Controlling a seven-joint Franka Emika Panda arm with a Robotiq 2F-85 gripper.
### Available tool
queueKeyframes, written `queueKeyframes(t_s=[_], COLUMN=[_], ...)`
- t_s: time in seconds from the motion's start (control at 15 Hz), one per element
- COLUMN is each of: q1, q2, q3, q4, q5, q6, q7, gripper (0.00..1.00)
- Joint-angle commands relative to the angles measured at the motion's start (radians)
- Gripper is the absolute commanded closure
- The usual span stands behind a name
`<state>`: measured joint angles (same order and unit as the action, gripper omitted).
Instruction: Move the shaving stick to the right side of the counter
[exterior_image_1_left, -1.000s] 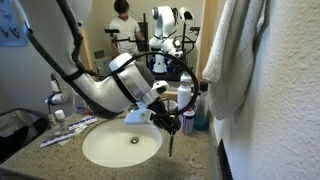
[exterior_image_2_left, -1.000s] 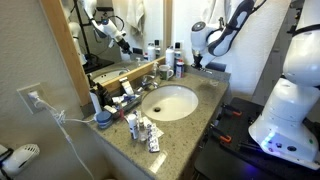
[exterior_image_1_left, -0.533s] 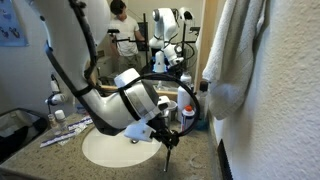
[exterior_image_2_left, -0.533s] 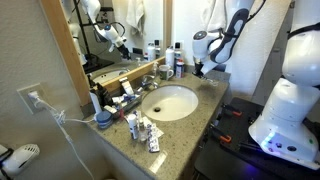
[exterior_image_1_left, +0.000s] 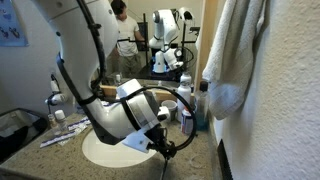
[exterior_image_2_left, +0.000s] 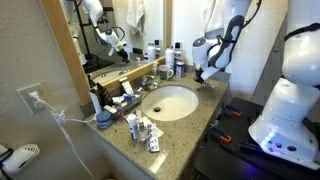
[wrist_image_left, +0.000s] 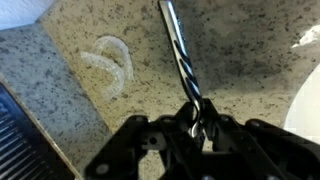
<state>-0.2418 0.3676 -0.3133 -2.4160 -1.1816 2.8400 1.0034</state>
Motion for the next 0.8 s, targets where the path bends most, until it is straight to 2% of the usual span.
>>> queueKeyframes(t_s=[0.0,0.47,0.73], q1=[-0.001,0.006,0.007], q2=[0.023,0.046,0.047], q3=[-0.018,-0.049,-0.063], q4=[0.01,0.018,0.033], q5=[-0.013,-0.017,-0.004], q6=[0.015,-0.009,-0.031], q7=[0.074,0.148,0.135], gripper=[0.96,0.96,0.96])
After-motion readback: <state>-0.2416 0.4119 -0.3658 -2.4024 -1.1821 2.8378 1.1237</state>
